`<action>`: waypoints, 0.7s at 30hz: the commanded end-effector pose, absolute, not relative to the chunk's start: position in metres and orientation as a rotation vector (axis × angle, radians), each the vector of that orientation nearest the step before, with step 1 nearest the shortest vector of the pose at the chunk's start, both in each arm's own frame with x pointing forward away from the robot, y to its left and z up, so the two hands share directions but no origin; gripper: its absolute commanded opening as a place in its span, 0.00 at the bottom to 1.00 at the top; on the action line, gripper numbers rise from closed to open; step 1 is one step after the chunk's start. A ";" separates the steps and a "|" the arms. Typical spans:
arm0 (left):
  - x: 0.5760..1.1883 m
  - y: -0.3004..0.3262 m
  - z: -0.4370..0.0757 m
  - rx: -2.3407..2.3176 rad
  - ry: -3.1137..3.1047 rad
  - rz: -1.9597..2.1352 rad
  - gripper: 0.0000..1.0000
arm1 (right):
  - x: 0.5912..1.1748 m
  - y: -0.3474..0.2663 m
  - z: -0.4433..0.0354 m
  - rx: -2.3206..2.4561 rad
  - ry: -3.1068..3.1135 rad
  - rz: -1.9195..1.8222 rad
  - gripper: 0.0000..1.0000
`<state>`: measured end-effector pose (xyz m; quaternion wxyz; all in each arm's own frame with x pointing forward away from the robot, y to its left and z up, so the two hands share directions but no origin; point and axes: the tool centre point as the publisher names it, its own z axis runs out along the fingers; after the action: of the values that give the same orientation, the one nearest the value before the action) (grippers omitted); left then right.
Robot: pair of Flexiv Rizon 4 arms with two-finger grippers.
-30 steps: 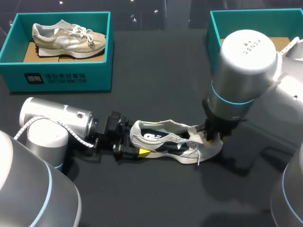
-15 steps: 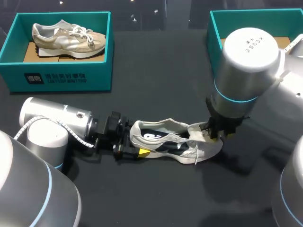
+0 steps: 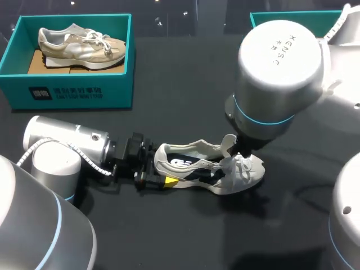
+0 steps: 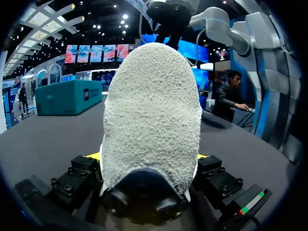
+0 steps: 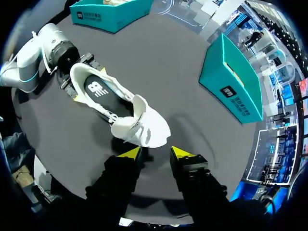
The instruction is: Take the shoe out of the shoebox, open the shoe tongue, remove and reinsert the insole, then place the shoe into the shoebox
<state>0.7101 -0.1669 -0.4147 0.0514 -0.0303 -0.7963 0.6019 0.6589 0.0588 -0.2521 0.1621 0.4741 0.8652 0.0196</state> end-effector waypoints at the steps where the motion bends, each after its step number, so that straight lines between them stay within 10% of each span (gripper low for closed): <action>1: 0.710 -0.169 -0.416 -0.093 -2.424 1.829 0.00 | 0.658 0.074 -0.224 1.163 2.513 -0.075 0.40; 7: 0.710 -0.169 -0.416 -0.093 -2.424 1.829 0.00 | 0.660 0.101 -0.211 0.749 2.685 -0.074 0.34; 10: 0.710 -0.169 -0.416 -0.093 -2.424 1.829 0.00 | 0.658 0.115 -0.210 0.587 2.729 -0.085 0.20; 11: 0.710 -0.169 -0.416 -0.093 -2.424 1.829 0.00 | 0.657 0.120 -0.210 0.499 2.750 -0.076 0.00; 21: 0.710 -0.169 -0.416 -0.093 -2.424 1.829 0.00 | 0.646 0.153 -0.220 0.026 2.886 0.060 0.00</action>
<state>0.7100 -0.1669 -0.4147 0.0515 -0.0303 -0.7963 0.6019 0.6399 0.1408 -0.2084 0.1664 0.1443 0.9754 0.0024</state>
